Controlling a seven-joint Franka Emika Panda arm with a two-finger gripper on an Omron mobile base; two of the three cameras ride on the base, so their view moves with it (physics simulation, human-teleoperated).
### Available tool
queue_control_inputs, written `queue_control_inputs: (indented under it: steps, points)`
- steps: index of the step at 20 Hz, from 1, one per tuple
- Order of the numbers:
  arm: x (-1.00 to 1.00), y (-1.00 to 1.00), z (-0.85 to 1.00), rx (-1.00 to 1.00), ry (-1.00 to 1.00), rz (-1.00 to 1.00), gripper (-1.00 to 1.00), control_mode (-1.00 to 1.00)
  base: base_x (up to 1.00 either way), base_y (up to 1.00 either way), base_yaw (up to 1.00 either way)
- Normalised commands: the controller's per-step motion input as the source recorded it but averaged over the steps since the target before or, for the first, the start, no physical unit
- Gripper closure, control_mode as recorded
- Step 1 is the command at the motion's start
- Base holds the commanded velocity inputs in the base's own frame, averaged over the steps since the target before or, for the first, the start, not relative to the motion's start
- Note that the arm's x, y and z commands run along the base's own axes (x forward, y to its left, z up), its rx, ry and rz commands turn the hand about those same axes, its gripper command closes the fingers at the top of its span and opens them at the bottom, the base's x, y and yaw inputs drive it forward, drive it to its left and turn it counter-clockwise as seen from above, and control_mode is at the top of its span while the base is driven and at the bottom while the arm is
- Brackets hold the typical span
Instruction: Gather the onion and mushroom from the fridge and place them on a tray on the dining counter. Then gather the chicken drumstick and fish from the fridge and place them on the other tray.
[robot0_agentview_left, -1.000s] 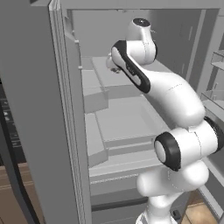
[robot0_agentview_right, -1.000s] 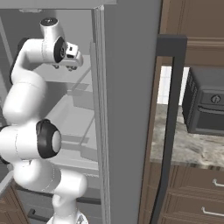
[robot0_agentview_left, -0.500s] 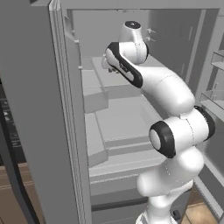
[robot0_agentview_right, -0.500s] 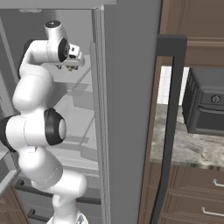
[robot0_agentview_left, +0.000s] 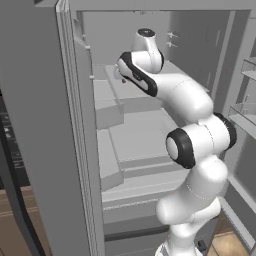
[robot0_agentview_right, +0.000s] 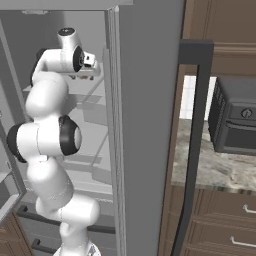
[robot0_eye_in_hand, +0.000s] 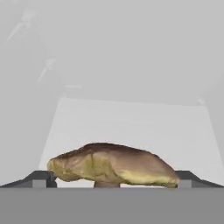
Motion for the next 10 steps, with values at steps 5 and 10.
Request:
queue_control_inputs:
  steps: [5, 10]
  points:
    - [0.29, 0.14, -0.17, -0.01, 0.00, 0.00, 1.00, -1.00, 0.00, 0.00, 0.00]
    - [0.00, 0.12, -0.16, 0.00, -0.01, 0.00, 1.00, -1.00, 0.00, 0.00, 0.00]
